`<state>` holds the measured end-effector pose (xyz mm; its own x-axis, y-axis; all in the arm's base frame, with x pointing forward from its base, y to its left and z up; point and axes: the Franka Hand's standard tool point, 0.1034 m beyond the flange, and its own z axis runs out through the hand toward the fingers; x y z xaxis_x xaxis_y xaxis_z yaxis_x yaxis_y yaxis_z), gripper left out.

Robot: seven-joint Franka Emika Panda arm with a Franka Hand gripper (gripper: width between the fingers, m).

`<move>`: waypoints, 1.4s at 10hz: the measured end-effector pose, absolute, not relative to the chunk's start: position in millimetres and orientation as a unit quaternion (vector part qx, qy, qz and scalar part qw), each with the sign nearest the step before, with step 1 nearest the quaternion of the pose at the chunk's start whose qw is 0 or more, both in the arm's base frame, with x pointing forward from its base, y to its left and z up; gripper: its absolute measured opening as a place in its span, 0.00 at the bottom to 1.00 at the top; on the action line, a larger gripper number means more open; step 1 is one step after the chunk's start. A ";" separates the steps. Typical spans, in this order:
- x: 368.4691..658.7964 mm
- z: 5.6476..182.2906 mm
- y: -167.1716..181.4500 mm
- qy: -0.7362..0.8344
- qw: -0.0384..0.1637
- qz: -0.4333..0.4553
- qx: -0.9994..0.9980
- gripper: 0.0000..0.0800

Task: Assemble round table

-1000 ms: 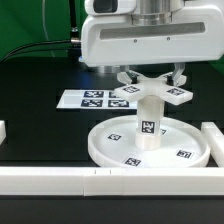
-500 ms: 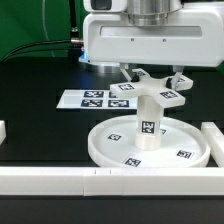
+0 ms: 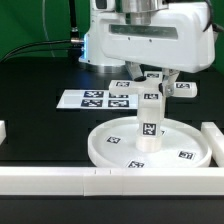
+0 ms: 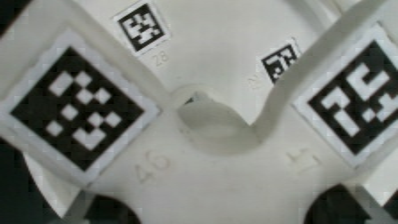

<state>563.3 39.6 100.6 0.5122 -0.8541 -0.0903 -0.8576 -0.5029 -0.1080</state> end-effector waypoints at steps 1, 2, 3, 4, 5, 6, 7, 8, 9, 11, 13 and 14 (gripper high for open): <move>563.5 100.6 39.3 0.541 0.068 0.015 -0.838 0.56; 563.6 100.6 39.0 0.570 0.068 0.017 -0.819 0.56; 564.3 100.6 38.3 0.623 0.072 0.021 -0.779 0.56; 564.9 100.6 38.2 0.660 0.074 0.022 -0.747 0.56; 565.2 100.6 38.4 0.691 0.073 0.025 -0.718 0.56; 565.3 100.7 38.2 0.721 0.071 0.026 -0.689 0.56; 565.7 100.9 37.9 0.733 0.072 0.028 -0.676 0.56; 565.8 101.0 37.7 0.741 0.074 0.030 -0.666 0.56; 565.7 100.9 38.5 0.743 0.075 0.032 -0.664 0.56; 565.7 101.1 40.1 0.735 0.076 0.032 -0.672 0.78; 567.4 120.4 42.9 0.721 0.093 0.036 -0.686 0.81; 568.9 130.5 44.9 0.719 0.105 0.035 -0.686 0.81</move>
Offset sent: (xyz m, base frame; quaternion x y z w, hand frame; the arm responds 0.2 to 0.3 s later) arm -0.0066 -0.0052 -0.0032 0.0171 0.0200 0.3258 0.9451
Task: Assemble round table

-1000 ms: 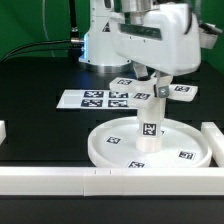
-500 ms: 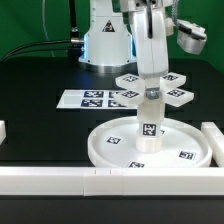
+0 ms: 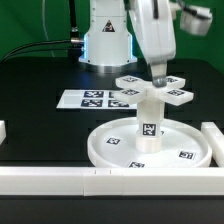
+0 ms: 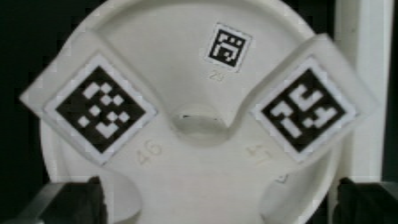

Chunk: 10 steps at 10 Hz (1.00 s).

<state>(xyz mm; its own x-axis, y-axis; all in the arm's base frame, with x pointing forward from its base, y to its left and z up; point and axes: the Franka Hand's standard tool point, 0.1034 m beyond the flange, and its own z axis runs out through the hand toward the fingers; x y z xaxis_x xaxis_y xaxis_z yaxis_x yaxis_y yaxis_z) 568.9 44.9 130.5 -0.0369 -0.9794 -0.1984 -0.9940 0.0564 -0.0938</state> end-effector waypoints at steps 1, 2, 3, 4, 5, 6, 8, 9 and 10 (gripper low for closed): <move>568.4 128.6 45.0 0.715 0.105 0.035 -0.690 0.81; 568.3 127.4 45.3 0.706 0.104 0.034 -0.700 0.81; 568.0 126.6 45.9 0.690 0.102 0.033 -0.715 0.81; 567.0 123.7 47.7 0.642 0.097 0.032 -0.760 0.81; 569.7 123.6 49.0 0.603 0.099 0.027 -0.791 0.81; 570.6 124.9 50.0 0.549 0.096 0.021 -0.830 0.81; 572.0 125.2 51.5 0.481 0.095 0.008 -0.872 0.81; 572.0 125.0 51.3 0.449 0.095 0.004 -0.889 0.81; 571.9 124.9 51.3 0.417 0.095 0.001 -0.904 0.81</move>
Offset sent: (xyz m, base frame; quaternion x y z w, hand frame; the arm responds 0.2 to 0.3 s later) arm 0.0048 0.0013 -0.0083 -0.0584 0.0325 -0.2654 0.9618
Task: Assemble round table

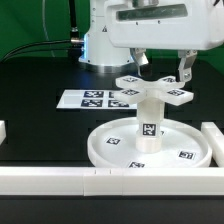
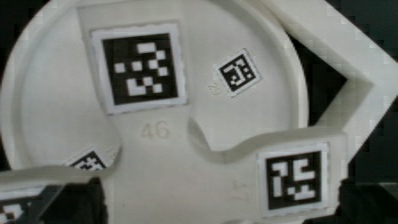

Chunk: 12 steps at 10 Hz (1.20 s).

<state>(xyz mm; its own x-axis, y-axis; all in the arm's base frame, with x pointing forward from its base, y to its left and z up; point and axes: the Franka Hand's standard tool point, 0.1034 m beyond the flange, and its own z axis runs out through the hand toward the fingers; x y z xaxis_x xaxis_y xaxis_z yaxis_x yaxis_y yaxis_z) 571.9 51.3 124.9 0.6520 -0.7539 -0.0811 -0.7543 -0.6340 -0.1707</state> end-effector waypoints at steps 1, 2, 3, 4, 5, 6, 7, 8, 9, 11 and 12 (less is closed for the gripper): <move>571.8 124.7 50.4 0.373 0.091 -0.003 -0.924 0.81; 571.3 125.0 49.9 0.314 0.081 -0.004 -0.946 0.81; 572.1 126.6 50.5 0.269 0.070 -0.006 -0.961 0.81; 573.2 127.4 49.8 0.196 0.062 -0.013 -0.979 0.81; 574.7 128.9 49.0 0.137 0.060 -0.017 -0.989 0.81; 576.0 130.3 49.2 0.079 0.056 -0.020 -0.995 0.81; 576.0 130.3 49.1 0.049 0.055 -0.022 -0.997 0.81; 575.8 129.9 48.6 0.019 0.055 -0.024 -0.998 0.81; 575.8 129.8 48.4 -0.003 0.054 -0.025 -0.998 0.81; 575.9 129.7 47.4 -0.086 0.051 -0.029 -0.995 0.81; 577.0 129.9 46.2 -0.150 0.040 -0.034 -0.987 0.81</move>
Offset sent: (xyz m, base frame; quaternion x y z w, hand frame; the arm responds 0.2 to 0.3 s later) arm 0.0078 -0.0049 0.0049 -0.0547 0.0402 -0.3609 0.9301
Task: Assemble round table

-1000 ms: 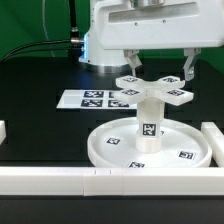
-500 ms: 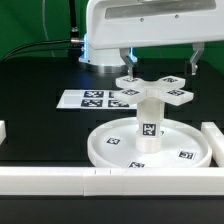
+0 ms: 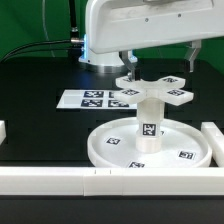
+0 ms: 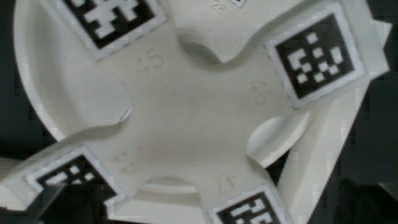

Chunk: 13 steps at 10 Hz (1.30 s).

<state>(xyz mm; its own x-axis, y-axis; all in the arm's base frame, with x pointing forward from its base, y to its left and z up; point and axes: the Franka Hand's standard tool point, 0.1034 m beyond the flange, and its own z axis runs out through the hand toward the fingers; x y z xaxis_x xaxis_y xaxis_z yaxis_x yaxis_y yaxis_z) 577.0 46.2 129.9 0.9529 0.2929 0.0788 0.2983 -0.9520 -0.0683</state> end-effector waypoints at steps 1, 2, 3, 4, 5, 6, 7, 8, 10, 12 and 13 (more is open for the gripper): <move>577.1 129.9 45.7 -0.213 0.033 -0.034 -0.976 0.81; 577.7 129.2 46.1 -0.271 0.030 -0.035 -0.962 0.81; 578.3 127.7 45.6 -0.326 0.027 -0.035 -0.944 0.81; 578.4 127.6 44.8 -0.344 0.026 -0.035 -0.938 0.81; 578.3 127.2 44.2 -0.356 0.025 -0.035 -0.933 0.81; 578.2 126.8 43.0 -0.394 0.022 -0.035 -0.918 0.81; 578.6 125.8 43.0 -0.431 0.020 -0.037 -0.901 0.81; 578.2 123.4 44.8 -0.472 0.017 -0.037 -0.881 0.81; 576.4 121.6 44.6 -0.575 0.004 -0.030 -0.817 0.81; 573.5 120.0 46.9 -0.647 -0.003 -0.024 -0.762 0.81; 572.1 118.8 46.4 -0.670 -0.006 -0.020 -0.742 0.81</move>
Offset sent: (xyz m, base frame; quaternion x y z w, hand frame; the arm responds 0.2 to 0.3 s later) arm 0.0000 0.0000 0.0000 0.0000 0.0000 -0.1938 0.9810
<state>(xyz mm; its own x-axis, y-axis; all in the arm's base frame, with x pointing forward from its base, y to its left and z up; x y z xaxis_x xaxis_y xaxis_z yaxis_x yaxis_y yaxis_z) 572.1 46.4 118.8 0.1022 0.9945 0.0221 0.9941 -0.1030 0.0355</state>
